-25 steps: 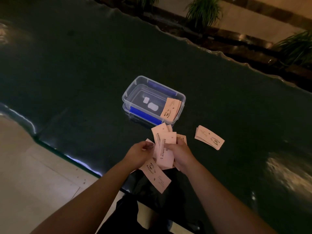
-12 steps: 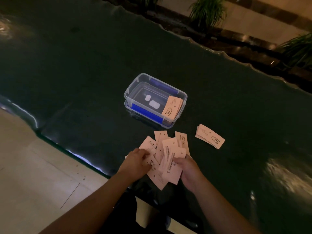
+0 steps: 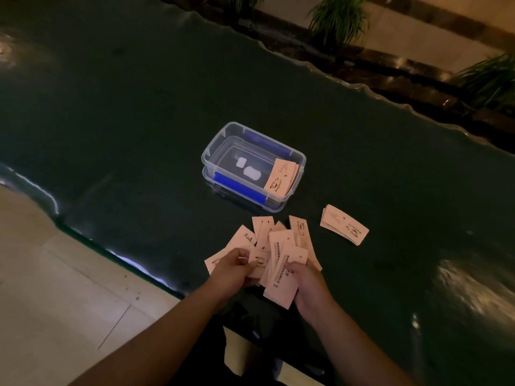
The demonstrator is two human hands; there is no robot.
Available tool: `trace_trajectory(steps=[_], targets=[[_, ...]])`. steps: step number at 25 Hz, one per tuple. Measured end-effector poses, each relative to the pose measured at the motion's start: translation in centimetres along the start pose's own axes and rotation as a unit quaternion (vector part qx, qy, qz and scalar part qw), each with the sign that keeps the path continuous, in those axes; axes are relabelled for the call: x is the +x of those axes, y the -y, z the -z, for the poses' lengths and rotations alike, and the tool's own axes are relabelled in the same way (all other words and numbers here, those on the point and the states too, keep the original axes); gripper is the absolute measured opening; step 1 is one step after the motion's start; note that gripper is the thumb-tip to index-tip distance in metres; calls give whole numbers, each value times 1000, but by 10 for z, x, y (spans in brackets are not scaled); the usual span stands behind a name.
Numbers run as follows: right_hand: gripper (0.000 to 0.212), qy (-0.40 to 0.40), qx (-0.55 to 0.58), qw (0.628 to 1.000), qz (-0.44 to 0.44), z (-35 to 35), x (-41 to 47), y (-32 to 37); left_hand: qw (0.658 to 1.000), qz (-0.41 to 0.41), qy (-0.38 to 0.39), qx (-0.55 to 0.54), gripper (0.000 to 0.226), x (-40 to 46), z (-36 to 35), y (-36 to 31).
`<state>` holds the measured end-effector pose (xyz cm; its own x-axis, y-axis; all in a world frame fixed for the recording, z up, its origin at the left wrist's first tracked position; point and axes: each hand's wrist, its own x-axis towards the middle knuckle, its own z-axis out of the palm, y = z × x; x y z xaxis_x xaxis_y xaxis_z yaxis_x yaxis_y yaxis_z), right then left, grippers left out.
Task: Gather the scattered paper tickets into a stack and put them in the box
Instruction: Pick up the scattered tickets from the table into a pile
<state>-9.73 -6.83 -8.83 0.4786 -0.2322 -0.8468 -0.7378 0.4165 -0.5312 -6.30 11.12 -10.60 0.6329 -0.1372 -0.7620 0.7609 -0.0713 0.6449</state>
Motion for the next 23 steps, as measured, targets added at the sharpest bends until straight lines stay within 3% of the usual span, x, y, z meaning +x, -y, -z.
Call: trace_trajectory(steps=[3,5,8,10,11,13,16,20,23], targets=[[48,-44,-7,999,9,-9,0,1,992,21,-5,-127,11,-5,-14,9],[48,-47,-7,999,2,-15,-1,4,989,18,6,-146,16,-6,-17,18],[54,-25,-12,999,19,-26,-5,11,998,-28,25,-48,13,-3,-11,31],[70,-32,-51,997,45,-30,-4,13,992,-80,-41,88,19,0,4,29],[76,-36,-55,997,49,-31,-3,13,970,-115,-103,187,27,4,15,26],[76,-29,-45,998,36,-30,-2,10,892,-152,-181,385,60,11,34,19],[55,-7,-31,999,14,-29,-1,2,823,-125,-158,531,87,15,46,6],[48,15,-23,1000,-1,-33,-2,-8,846,-95,-116,512,76,21,47,3],[49,36,-34,999,2,-39,-2,-13,892,-77,-105,432,38,17,47,5]])
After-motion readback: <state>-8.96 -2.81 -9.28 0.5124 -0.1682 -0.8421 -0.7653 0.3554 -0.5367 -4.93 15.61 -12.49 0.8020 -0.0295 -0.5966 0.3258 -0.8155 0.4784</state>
